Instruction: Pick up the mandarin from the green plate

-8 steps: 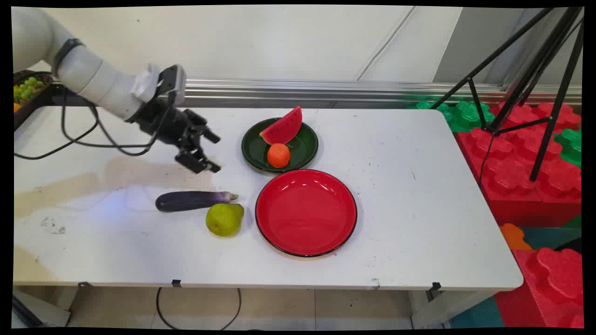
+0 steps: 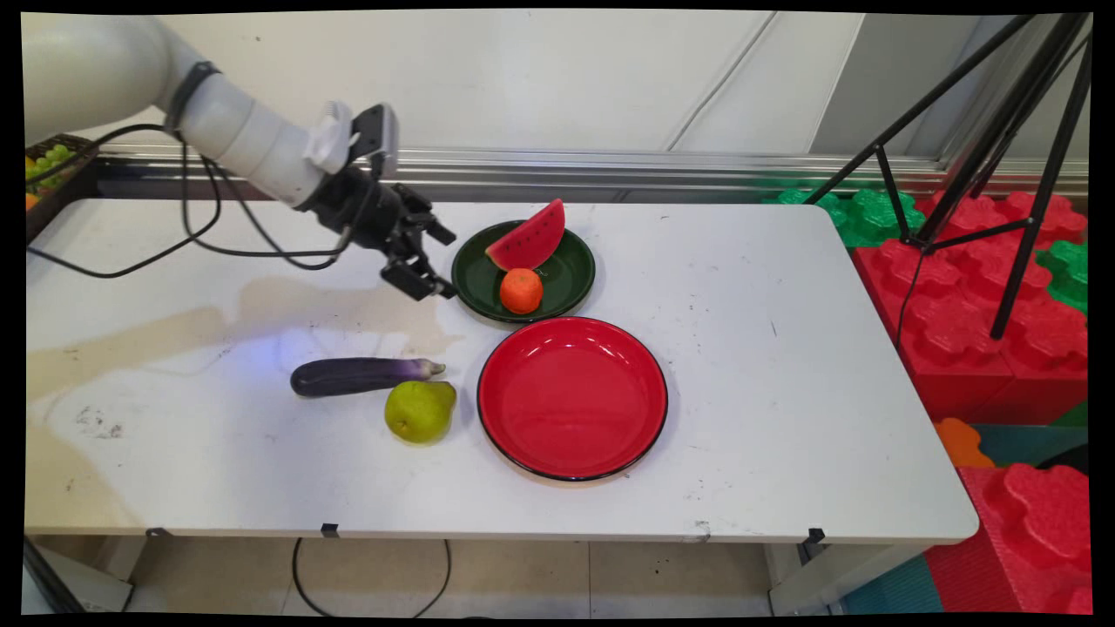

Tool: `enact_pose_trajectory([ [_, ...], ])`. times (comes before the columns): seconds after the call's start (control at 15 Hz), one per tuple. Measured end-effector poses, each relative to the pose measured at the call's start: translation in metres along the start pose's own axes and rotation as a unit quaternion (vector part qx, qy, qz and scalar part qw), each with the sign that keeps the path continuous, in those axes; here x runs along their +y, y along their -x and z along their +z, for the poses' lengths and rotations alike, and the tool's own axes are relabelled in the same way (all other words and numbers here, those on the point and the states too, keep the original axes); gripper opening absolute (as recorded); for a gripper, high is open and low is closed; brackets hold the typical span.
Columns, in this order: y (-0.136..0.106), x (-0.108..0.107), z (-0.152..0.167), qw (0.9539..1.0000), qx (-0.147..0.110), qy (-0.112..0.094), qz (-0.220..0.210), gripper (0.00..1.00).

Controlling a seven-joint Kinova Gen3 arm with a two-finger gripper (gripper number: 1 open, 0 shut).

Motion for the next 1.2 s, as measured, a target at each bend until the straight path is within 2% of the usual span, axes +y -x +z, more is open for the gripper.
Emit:
enact_pose_trajectory([
  [0.53, -0.016, -0.021, 0.053, 0.9999, -0.004, -0.007, 0.008, 1.00],
  [1.2, -0.022, -0.038, 0.115, 0.9993, -0.028, 0.009, 0.022, 1.00],
])
